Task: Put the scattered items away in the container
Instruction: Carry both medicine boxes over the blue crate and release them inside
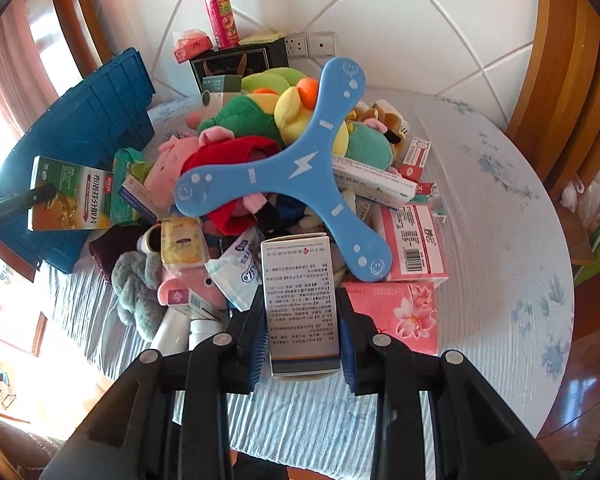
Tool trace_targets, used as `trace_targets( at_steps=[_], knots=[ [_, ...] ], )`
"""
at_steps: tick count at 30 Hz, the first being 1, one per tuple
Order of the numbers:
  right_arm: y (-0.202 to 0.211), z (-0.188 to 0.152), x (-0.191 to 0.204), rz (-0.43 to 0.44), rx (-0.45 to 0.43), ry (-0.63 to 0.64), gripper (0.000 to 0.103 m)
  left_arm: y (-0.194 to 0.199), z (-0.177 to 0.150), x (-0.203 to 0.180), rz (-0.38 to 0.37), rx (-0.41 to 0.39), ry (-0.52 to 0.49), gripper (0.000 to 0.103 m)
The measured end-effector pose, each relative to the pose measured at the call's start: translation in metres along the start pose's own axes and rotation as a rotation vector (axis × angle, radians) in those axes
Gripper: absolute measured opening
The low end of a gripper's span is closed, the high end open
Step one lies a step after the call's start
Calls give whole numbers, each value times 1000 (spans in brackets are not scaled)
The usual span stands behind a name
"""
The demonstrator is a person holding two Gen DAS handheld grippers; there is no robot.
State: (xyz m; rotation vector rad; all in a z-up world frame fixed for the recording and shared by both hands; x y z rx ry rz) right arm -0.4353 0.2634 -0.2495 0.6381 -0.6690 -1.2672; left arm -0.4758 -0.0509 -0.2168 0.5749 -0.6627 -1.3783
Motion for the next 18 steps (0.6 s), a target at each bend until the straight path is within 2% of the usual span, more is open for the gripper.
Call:
trace_targets(
  at_steps=[12,18],
  knots=[
    [19,31,33,-5,-48,-4,30,23,27,14,-46,-53,16,18],
    [26,49,55,3,-77,12,30,38,46,26,-64,-109,19,18]
  ],
)
Point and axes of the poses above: each gripper's, at about its wrist camera, not at the fingertips, and y roughly against the way its jaws point, x to its left, z to its top, the point moved 4 cm from there along -y, roughly the way its jaws point, and after that the axes turned 7 degrees about -x, right-handed, at the moved point
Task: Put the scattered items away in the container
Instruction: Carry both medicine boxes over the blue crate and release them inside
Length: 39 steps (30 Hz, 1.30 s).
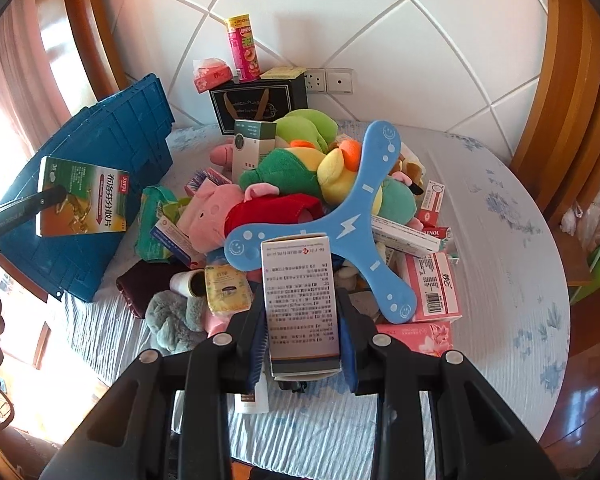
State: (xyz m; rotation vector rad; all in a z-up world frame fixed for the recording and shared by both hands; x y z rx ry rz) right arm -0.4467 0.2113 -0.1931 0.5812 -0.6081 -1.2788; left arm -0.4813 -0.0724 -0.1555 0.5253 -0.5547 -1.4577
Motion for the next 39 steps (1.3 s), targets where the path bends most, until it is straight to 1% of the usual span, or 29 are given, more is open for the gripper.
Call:
trace_targets(
  at_steps=[4,9,19,25,28,34,39],
  knots=[
    [3,15,18,8,-21,18,30,12,18,9,-14,-50,-1,18],
    [4,36,46,20,-48,56,30,25,38,30,-31,-108,28,18],
    [-5,79,121,61,-103,146,30,38,67,86,-48,-178,82,18],
    [-8,114,178,108,-141,209,30,50,82,134,-26,-229,105,18],
    [-11,128,209,125,-157,253,30,53,87,159,-14,-240,119,18],
    [-26,152,272,183,-173,309,30,51,83,210,23,-242,158,18],
    [-40,168,330,243,-179,368,30,47,82,249,34,-234,199,18]
  ],
)
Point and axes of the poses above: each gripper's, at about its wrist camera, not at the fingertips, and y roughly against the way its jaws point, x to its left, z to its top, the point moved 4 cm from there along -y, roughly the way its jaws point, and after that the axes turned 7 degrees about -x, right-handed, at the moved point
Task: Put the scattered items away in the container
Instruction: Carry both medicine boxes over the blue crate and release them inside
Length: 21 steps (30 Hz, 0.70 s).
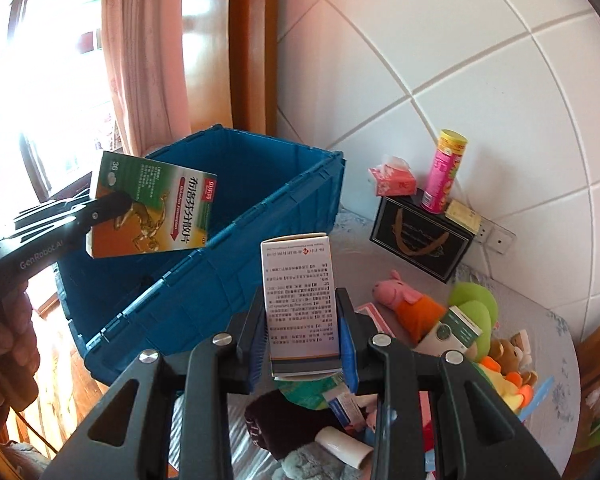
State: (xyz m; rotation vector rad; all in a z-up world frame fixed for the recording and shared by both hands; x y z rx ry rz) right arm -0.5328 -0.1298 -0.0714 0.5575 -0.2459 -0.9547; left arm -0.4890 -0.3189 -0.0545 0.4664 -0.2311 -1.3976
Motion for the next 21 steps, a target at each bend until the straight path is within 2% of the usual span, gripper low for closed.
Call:
trace_targets(
  at_steps=[9,21],
  knots=[
    [-62,41,84,134,24,62,30,-13,15,65,55,11,55,18],
    [-116,62,170,248,70,124,30,-30,23,147,159,31,132,18]
  ],
)
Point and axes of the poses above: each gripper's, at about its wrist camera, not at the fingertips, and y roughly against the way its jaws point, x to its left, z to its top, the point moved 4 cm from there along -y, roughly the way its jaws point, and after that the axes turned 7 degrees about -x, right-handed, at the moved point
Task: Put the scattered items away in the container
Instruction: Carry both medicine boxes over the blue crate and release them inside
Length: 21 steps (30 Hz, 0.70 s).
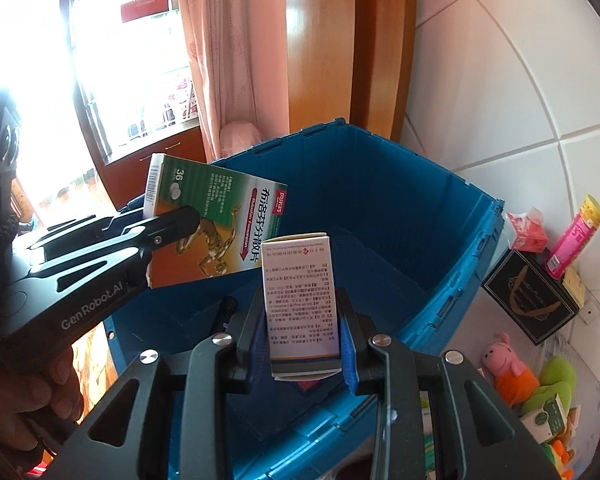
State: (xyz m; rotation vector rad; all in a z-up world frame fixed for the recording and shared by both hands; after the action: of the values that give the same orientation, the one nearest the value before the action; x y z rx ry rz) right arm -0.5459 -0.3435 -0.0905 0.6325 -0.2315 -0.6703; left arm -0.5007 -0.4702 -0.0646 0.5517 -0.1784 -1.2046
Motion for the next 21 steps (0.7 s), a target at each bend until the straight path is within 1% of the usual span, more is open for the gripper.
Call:
trace_targets(
  at_steps=[3,7,9,10,11,12,13,14,15,21],
  knots=[
    [-8,5,6,11,-2,0,30,-2,1,11,16,2,4,18],
    [-12,8,13,15,-6,1,30,-1,3,15,19,-4,3,18],
    [-15,9,15,3,-5,4,30,0,4,17,15,-13,12,21],
    [-17,10,17,-7,-2,13,31,1,5,18,15,-16,14,38],
    [-21,11,19,-16,11,27,34,1,6,17,16,-15,13,86],
    [-24,10,19,-31,18,38,42,4,6,18,24,-28,18,103],
    [-23,11,20,-49,8,41,69,7,8,20,37,-51,22,102],
    [-20,11,20,-52,-10,38,87,9,10,20,50,-56,15,102],
    [-18,11,19,-49,-22,32,87,10,10,20,53,-57,8,102],
    [-14,10,11,-55,-20,-1,87,7,8,23,74,-46,6,102]
  ],
)
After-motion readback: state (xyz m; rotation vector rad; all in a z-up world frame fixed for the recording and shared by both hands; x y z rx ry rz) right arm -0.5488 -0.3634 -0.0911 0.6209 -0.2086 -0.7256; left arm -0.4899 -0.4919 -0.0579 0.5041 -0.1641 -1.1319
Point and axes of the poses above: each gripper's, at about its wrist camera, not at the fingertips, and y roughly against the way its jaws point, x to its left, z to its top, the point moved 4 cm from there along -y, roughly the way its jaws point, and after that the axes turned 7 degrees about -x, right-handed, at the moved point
